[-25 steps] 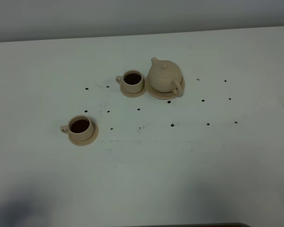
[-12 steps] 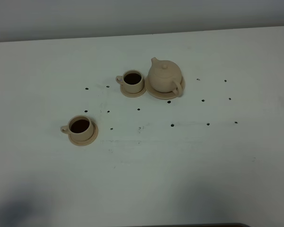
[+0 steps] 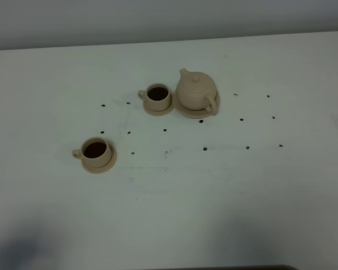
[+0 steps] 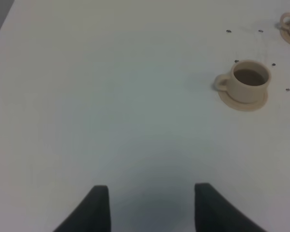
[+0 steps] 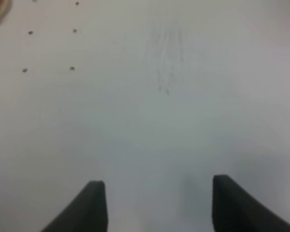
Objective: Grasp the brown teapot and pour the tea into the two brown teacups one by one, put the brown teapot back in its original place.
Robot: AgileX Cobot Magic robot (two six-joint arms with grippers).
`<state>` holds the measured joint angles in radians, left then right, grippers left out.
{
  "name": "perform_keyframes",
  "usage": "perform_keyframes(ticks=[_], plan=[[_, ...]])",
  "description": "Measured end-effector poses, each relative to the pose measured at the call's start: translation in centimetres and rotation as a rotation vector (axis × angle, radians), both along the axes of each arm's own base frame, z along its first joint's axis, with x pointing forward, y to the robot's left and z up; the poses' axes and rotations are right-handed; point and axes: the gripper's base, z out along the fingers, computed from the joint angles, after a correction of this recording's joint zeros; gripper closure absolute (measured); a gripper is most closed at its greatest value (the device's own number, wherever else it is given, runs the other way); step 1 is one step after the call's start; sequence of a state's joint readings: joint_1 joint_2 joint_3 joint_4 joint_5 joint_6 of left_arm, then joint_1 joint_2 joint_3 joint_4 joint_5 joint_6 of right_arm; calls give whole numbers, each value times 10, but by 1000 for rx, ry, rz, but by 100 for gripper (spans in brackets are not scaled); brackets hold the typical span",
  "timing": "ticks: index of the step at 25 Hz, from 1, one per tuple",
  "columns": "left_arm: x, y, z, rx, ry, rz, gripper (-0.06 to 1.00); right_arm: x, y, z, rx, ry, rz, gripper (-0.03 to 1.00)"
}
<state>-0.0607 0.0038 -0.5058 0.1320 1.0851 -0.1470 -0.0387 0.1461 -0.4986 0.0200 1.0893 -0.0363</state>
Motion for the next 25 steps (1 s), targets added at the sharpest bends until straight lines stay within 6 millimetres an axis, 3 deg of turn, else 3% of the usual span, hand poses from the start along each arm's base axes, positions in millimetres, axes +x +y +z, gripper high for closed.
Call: perform_keyframes(ticks=[8,25], plan=[[0,0,0,0,0,0,51,-21,1,0,-5,-141,-8,50],[0,0,0,-1,0,1,51,-23,1,0,-11,-149,19,50]])
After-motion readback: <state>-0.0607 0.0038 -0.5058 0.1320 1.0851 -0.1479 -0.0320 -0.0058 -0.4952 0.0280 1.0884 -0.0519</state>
